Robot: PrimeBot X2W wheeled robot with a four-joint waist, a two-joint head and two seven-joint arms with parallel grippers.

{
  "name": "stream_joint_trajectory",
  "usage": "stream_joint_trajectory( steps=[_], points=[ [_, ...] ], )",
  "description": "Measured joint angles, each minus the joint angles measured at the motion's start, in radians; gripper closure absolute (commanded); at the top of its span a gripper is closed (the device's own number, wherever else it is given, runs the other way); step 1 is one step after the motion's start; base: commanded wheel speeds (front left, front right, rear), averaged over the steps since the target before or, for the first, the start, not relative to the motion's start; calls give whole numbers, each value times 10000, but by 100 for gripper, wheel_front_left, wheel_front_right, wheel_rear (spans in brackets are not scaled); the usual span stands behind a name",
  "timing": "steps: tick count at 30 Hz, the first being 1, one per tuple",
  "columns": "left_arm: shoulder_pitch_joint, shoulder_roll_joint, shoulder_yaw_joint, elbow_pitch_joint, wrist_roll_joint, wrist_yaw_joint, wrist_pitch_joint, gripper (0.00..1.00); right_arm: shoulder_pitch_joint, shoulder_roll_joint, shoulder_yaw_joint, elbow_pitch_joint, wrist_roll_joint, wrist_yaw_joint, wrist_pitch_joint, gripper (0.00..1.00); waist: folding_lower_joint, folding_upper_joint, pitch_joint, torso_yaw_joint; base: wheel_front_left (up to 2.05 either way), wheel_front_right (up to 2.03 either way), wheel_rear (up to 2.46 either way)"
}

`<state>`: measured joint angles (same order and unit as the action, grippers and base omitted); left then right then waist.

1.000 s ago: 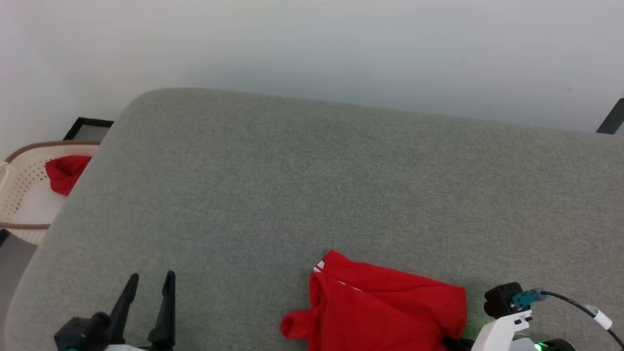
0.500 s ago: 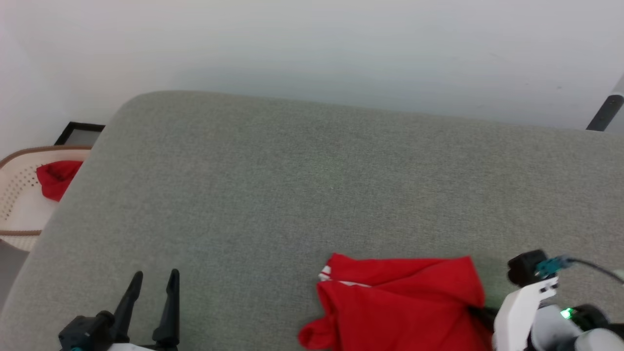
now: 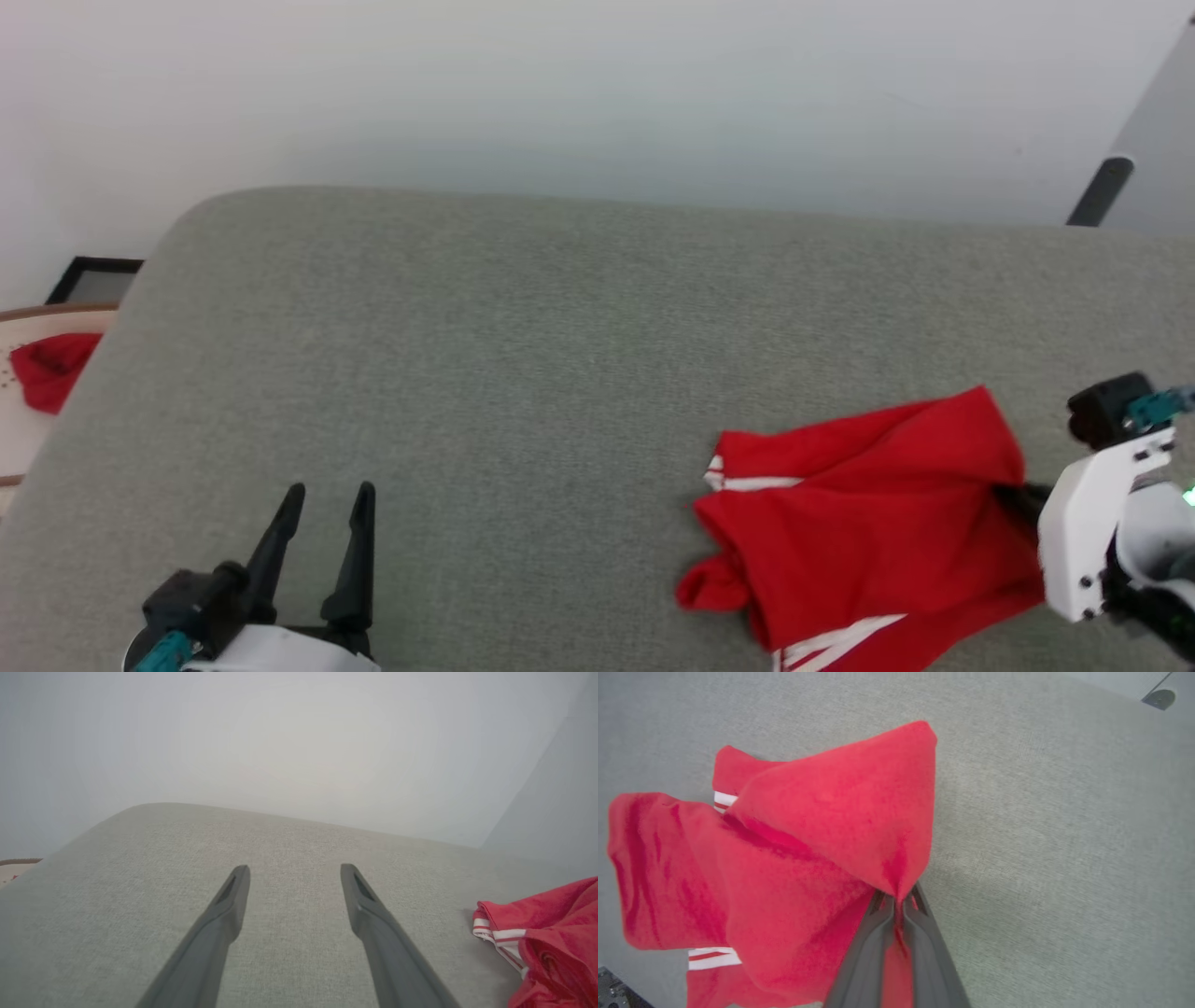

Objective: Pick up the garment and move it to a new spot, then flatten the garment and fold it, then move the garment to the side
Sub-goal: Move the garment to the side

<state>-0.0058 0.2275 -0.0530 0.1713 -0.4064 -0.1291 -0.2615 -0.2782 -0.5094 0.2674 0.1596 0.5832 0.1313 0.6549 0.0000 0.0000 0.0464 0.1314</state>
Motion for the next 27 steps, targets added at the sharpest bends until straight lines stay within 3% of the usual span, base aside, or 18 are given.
stream_joint_trajectory(
  steps=[16, 27],
  points=[
    [-1081, 224, -474, -148, 33, 0, 0, 0, -1946, -1781, 639, 895, 313, 2, -849, 100, 0, 0, 589, -1449, 0, 0, 0],
    [-2035, 545, -869, -270, 121, 0, -2, 0, -3716, -2669, 1411, 2305, 309, 2, -2063, 100, 0, 0, 1527, -2534, 0, 0, 0]
  ],
)
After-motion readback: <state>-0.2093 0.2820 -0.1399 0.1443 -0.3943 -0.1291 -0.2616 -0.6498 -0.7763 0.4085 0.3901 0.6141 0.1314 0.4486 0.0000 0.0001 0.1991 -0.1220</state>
